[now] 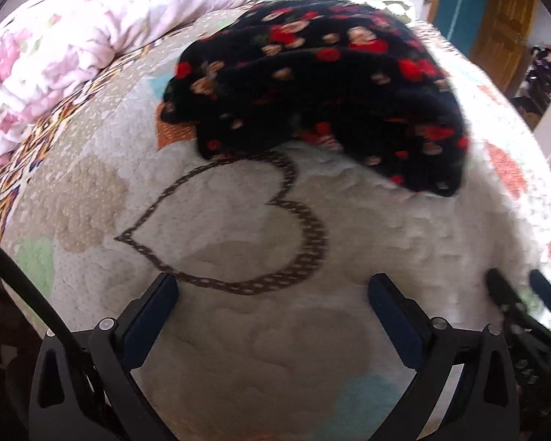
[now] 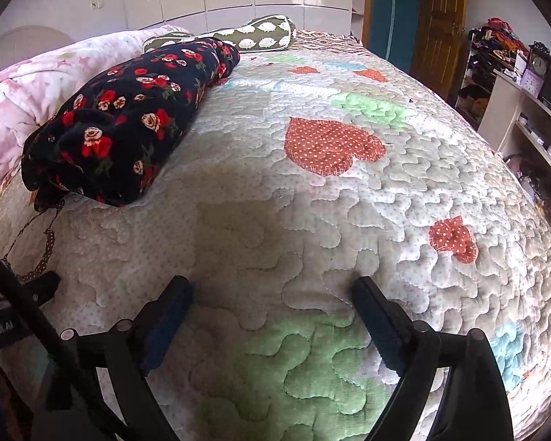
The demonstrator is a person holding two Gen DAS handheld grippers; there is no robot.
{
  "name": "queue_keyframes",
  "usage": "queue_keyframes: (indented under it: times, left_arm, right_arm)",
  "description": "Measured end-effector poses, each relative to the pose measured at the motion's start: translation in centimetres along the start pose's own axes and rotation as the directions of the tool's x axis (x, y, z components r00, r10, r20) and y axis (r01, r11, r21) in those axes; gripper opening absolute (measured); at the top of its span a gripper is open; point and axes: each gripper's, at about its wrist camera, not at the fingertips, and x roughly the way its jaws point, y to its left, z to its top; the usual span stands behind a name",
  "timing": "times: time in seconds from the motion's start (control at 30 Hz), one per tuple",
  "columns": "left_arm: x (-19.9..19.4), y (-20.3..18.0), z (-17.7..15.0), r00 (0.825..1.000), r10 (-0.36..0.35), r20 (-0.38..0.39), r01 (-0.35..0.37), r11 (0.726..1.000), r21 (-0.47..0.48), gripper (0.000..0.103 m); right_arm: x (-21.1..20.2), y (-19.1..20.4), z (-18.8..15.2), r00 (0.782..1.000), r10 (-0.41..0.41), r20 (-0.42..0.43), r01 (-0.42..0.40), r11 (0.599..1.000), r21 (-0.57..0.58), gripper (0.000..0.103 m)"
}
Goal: Fold large clothes
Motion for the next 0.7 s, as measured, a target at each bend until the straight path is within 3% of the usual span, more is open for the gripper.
queue_keyframes:
  times: [0.17,0.33,0.7]
  left_arm:
    - [-2.6,-1.6,-1.4,0.997,0.020,0.079,-0.027,0.996,0.089,0.103]
    - [-4.5,-1.1,-1.3,0.992,0.017,0.122,-0.027,0.996,0.081,0.103]
    - [-9.4,-1.5,1.9,0.963,0.014,0.267,-0.058,0.986,0.157,0.103]
  right_arm:
    - [-0.5,-1.1,0.0,0.998,0.057,0.019,-0.057,0.998,0.036,0.093]
    - [-1.2,-2.1,0.0,0.994,0.100,0.045,-0.104,0.991,0.083,0.093]
    - [-2.8,-1.9,-0.2,0.991,0.103,0.083,-0.111,0.989,0.100,0.093]
